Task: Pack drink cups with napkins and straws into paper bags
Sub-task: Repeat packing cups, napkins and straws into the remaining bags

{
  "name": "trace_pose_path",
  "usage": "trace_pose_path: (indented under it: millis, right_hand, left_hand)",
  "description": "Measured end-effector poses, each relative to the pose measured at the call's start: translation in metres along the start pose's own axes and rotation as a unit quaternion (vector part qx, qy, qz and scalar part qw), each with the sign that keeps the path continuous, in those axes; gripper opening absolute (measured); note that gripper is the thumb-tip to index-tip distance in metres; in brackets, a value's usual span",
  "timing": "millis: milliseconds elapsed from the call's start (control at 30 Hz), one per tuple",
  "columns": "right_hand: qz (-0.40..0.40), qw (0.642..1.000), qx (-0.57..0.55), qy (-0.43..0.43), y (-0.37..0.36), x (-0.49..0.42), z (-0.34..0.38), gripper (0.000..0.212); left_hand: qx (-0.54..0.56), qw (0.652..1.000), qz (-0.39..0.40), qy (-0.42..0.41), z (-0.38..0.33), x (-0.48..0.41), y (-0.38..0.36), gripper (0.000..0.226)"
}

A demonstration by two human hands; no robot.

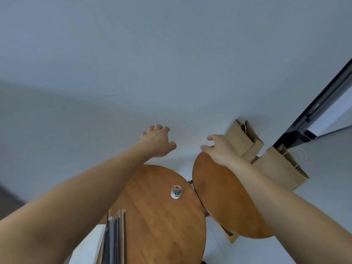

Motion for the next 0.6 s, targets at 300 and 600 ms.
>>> trace_pose_path:
  millis: [300, 600]
  right_hand:
    - [-0.044, 0.993, 0.026, -0.102, 0.033, -0.062, -0.183, 0.053]
    - [-0.028, 0.98, 0.06, -0.187, 0.044, -0.118, -0.336, 0.066]
  left_hand:
    - [0.0, 0.998, 0.052, 0.019, -0.108, -0.073, -0.06, 0.066]
    - [0.001, 0.995, 0.09, 0.033, -0.213, -0.144, -0.126, 0.063]
Point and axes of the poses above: each hand's wrist, its own x-axis away from the middle knuckle, its own y-axis out of the back of the hand, z = x × y, the point moved 5 cm from there along -x, towards the middle knuckle, and after that the axes turned 9 degrees about y, right-handed, at the moved point
